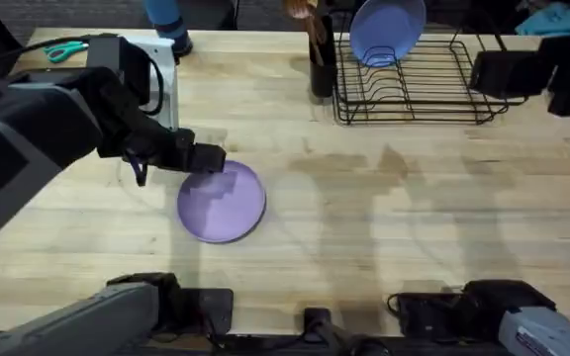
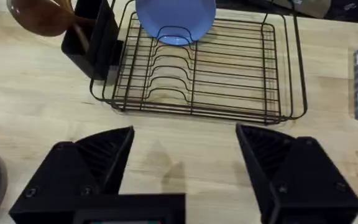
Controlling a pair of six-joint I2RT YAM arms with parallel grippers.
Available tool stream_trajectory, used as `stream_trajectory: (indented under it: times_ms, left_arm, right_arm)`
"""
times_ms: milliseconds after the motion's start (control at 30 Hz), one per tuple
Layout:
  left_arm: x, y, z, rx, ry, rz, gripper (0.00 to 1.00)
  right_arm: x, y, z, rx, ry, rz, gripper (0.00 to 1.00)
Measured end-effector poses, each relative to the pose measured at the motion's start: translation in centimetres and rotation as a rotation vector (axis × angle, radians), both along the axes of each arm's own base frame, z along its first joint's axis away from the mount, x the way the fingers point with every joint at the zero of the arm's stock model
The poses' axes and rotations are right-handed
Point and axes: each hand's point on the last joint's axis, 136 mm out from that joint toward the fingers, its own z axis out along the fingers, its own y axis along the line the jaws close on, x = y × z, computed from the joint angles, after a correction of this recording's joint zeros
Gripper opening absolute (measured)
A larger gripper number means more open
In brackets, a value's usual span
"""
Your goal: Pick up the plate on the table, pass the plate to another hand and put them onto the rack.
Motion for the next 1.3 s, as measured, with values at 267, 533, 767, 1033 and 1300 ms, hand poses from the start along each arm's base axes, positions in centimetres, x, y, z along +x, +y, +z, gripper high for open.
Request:
stream_trajectory:
  times_ms: [267,533,767,1033,1300]
  left_arm:
    - [-0.4,0.0,-3.3,-0.009,0.125,0.001,0.994]
    - [-0.4,0.0,-3.3,-0.009,0.125,0.001,0.995]
    - [-0.8,0.0,-3.5,-0.01,0.147,0.001,0.995]
    - [-1.2,-0.1,-3.8,-0.012,0.171,0.009,0.994]
    - [-0.8,-0.2,-4.0,-0.025,0.193,0.014,0.891]
  right_arm:
    - [0.0,0.0,0.0,0.0,0.0,0.0,0.992]
    - [0.0,0.0,-0.1,0.0,0.003,0.0,0.992]
    - [-0.1,0.0,-0.1,0.0,0.004,0.0,0.993]
    - [-0.1,0.0,-0.1,0.0,0.004,0.0,0.993]
    - [-0.1,0.0,-0.1,0.001,0.004,0.0,0.993]
